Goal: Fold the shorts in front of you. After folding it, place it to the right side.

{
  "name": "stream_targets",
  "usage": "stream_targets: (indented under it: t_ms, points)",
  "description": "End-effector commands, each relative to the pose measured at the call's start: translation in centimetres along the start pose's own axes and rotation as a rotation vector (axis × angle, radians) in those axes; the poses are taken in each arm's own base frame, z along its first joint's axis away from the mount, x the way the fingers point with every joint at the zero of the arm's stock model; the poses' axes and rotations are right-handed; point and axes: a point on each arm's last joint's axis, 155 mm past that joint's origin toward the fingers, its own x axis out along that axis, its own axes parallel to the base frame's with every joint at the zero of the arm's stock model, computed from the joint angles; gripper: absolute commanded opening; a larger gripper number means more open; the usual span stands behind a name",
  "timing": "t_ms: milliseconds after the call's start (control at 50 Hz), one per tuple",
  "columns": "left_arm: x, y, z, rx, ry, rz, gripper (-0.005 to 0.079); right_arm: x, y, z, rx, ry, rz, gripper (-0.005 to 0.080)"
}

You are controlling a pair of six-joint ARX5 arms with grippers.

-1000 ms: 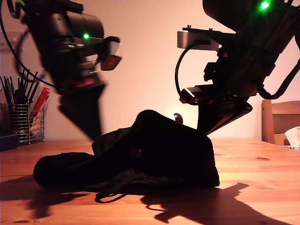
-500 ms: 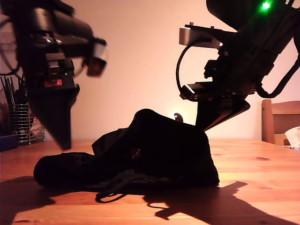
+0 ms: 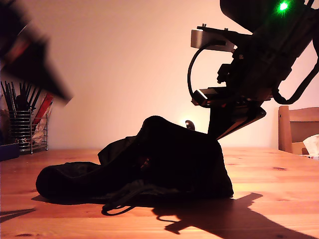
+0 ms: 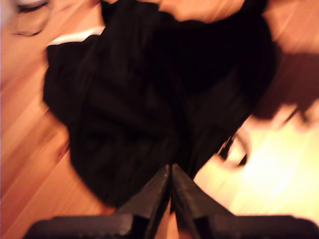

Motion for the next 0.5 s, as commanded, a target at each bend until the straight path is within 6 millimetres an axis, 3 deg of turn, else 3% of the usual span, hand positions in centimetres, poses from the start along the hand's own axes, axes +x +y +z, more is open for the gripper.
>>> stream_targets:
  t_ms: [0,220,280,320,400,440,480]
  points:
    - [0.3,0.0,-0.5,0.025,-0.012,0.019,-0.0019,0.0,-0.1,0.4,0.001,-0.011,0.0,-0.0013]
    - [1.5,-0.4,-2.4,0.108,0.045,-0.003,-0.0016,0.0,-0.1,0.6,0.001,-0.018,0.001,-0.0013]
    - [1.9,-0.9,-2.8,0.143,0.055,-0.033,0.0021,0.0,-0.1,0.7,0.002,-0.024,0.0,-0.0013]
    - [2.3,-1.5,-3.1,0.165,0.06,-0.065,0.0108,0.0,-0.1,0.8,0.002,-0.026,0.0,-0.0013]
    - [3.0,-2.4,-3.8,0.266,0.073,-0.117,0.037,0.0,-0.1,0.9,0.002,-0.03,0.0,-0.0013]
    - [3.4,-2.5,-4.1,0.328,0.08,-0.126,0.0451,0.0,-0.1,0.9,0.003,-0.033,0.002,-0.0013]
    - [3.9,-2.4,-4.4,0.363,0.09,-0.127,0.0472,0.0,0.1,1.0,0.003,-0.036,0.012,-0.0013]
